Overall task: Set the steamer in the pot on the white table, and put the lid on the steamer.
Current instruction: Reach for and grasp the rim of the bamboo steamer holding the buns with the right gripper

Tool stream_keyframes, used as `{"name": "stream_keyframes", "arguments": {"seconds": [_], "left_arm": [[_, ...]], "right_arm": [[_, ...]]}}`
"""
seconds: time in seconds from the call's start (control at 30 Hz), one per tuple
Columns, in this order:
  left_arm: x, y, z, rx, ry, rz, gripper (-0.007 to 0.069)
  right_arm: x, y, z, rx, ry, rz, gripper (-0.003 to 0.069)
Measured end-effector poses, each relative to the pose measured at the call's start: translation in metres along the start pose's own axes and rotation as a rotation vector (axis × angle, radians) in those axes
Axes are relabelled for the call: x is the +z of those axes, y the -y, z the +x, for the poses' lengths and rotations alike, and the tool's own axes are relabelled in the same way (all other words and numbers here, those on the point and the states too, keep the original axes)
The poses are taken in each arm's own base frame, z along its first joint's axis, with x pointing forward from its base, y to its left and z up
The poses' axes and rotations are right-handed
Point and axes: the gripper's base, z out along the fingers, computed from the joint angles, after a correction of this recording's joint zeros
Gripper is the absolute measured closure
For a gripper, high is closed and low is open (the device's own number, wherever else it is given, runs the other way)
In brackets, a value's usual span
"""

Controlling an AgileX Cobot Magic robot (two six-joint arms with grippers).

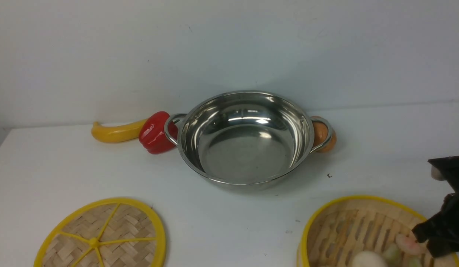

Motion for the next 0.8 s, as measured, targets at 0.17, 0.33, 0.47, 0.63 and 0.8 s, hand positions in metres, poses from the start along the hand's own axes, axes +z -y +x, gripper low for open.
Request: {"name": "stream_keyframes", "arguments": {"seconds": [0.17,0.33,0.47,0.63,0.8], "left_arm": [[0.000,0.000,0.000,0.000,0.000,0.000,0.0079],[0.000,0.000,0.000,0.000,0.000,0.000,0.0079],[0.000,0.000,0.000,0.000,0.000,0.000,0.0079],[0.000,0.000,0.000,0.000,0.000,0.000,0.0079],[0.000,0.000,0.000,0.000,0.000,0.000,0.0079]], "right_arm": [[-0.006,0.001,-0.005,-0.017,-0.033,0.005,0.0601],[-0.027,0.000,-0.021,-0.031,-0.038,-0.002,0.0601],[-0.057,-0.001,-0.042,-0.024,0.000,-0.003,0.0601],[-0.096,-0.002,-0.066,-0.039,0.089,0.005,0.0601],[-0.132,-0.008,-0.091,-0.045,0.236,-0.017,0.0601]]}}
